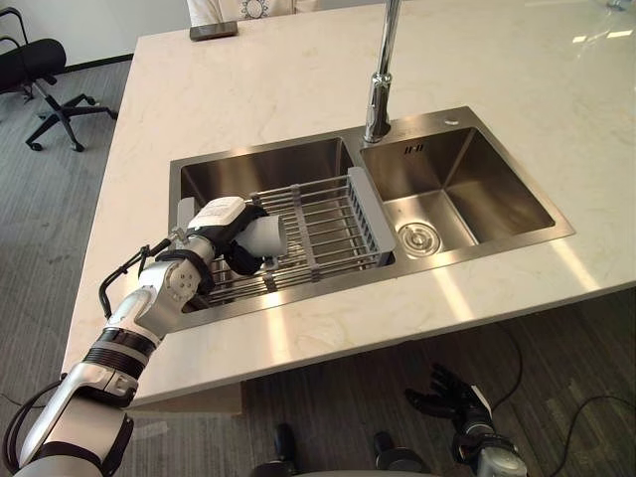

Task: Walk over to the sink, pick up the cup, carry it to the dishwasher, place the cup inside the dishwasher, then close the dishwasher door

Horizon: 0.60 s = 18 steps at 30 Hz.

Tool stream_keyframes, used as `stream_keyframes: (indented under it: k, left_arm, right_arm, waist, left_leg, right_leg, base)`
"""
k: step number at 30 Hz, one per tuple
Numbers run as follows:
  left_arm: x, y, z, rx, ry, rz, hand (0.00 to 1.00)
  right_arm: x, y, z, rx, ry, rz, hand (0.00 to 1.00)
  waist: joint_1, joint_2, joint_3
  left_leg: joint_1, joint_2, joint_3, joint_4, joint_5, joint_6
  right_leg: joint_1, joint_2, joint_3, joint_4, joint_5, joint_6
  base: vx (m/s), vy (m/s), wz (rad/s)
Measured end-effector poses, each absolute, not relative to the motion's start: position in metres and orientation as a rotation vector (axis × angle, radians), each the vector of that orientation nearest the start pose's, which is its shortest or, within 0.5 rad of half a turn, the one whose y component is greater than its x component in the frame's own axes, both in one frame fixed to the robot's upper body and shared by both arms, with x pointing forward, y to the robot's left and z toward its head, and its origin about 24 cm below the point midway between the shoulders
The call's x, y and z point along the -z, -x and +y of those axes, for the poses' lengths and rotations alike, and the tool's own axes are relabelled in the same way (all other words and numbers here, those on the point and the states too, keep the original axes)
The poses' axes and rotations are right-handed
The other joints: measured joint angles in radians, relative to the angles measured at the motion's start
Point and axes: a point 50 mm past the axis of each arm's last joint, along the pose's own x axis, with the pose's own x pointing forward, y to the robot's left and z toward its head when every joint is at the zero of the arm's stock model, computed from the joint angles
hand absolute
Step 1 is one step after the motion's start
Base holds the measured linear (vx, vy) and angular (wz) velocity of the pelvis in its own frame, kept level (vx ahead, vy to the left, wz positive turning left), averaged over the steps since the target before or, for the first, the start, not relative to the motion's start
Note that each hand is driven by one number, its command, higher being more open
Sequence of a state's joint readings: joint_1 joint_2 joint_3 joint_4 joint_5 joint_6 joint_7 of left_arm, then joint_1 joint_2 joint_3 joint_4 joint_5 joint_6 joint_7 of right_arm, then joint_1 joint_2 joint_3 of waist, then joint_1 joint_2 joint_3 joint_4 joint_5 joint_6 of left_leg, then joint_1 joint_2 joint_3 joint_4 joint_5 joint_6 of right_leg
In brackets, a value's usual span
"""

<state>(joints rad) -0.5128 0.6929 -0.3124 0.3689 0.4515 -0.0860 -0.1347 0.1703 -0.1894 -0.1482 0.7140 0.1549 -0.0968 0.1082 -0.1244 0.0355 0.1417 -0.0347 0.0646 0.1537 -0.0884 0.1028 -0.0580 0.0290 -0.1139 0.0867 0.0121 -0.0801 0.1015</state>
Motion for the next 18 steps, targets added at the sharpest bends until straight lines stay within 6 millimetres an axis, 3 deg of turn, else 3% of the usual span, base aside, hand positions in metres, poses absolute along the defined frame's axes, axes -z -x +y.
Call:
stream_keyframes:
  k: [4, 7, 10, 12, 13, 18]
  left_arm:
    - [-0.139, -0.328, 0.201, 0.258, -1.146, -0.231, 0.30]
    - [-0.161, -0.311, 0.176, 0.211, -0.932, -0.428, 0.30]
    - [-0.170, -0.289, 0.155, 0.215, -0.715, -0.555, 0.30]
    - [-0.170, -0.278, 0.147, 0.222, -0.589, -0.586, 0.30]
    - [-0.167, -0.268, 0.141, 0.229, -0.448, -0.598, 0.30]
    - [-0.154, -0.248, 0.138, 0.205, -0.102, -0.568, 0.30]
  right_arm:
    - [0.116, -0.129, -0.244, 0.211, -0.040, 0.748, 0.90]
    - [0.117, -0.127, -0.245, 0.222, -0.039, 0.752, 0.90]
    - [0.115, -0.125, -0.247, 0.234, -0.037, 0.746, 0.90]
    - [0.115, -0.125, -0.248, 0.252, -0.043, 0.740, 0.90]
    - [0.114, -0.124, -0.250, 0.272, -0.050, 0.737, 0.90]
    - [0.115, -0.121, -0.250, 0.287, -0.052, 0.742, 0.90]
  waist:
    - [0.009, 0.000, 0.000]
    - [0.023, 0.001, 0.000]
    - [0.027, 0.002, -0.001]
    - [0.027, 0.004, -0.002]
    - [0.029, 0.004, -0.003]
    - [0.034, 0.005, -0.005]
  left_leg:
    - [0.000, -0.001, -0.004, 0.000, 0.001, 0.001]
    - [0.001, -0.001, -0.008, 0.000, 0.004, 0.003]
    - [0.002, -0.002, -0.014, 0.000, 0.008, 0.005]
    - [0.006, -0.002, -0.014, 0.000, 0.010, 0.006]
    - [0.012, -0.002, -0.015, 0.000, 0.010, 0.006]
    - [0.023, -0.001, -0.019, -0.005, 0.014, 0.007]
  right_leg:
    - [0.002, -0.001, -0.002, 0.003, 0.001, 0.000]
    - [0.004, -0.001, -0.004, 0.008, 0.001, 0.000]
    - [0.009, -0.001, -0.009, 0.013, 0.001, 0.000]
    - [0.010, -0.001, -0.009, 0.018, 0.001, 0.000]
    - [0.014, -0.001, -0.009, 0.021, 0.001, 0.000]
    - [0.019, 0.001, -0.012, 0.033, -0.002, -0.001]
  base:
    - [-0.03, -0.003, 0.02]
    - [-0.02, -0.004, 0.02]
    - [-0.03, -0.007, 0.04]
    - [-0.04, -0.002, 0.01]
    - [-0.05, 0.001, 0.00]
    - [-0.07, 0.001, 0.02]
